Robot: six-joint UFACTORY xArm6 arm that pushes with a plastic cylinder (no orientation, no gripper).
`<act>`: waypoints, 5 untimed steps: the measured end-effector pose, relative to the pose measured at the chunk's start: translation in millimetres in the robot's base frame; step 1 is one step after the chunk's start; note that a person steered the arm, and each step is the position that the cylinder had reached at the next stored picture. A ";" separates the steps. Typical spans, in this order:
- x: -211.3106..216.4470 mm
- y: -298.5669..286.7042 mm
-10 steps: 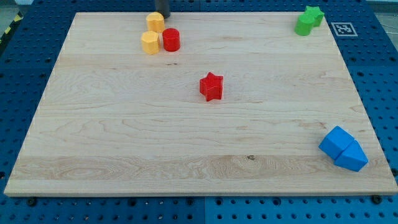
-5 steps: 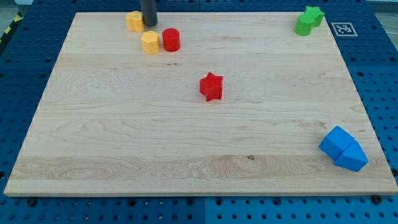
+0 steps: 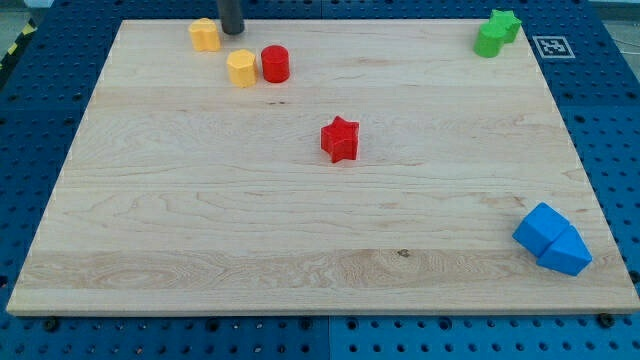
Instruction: Push the yellow heart to the top left corner of the board
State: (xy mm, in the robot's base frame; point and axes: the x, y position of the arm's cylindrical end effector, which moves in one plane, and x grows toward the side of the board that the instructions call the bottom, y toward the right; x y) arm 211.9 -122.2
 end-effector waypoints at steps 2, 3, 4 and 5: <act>36.6 4.0; 35.7 -20.7; 23.8 -50.8; 10.9 -59.4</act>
State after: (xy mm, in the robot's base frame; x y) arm 222.7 -181.6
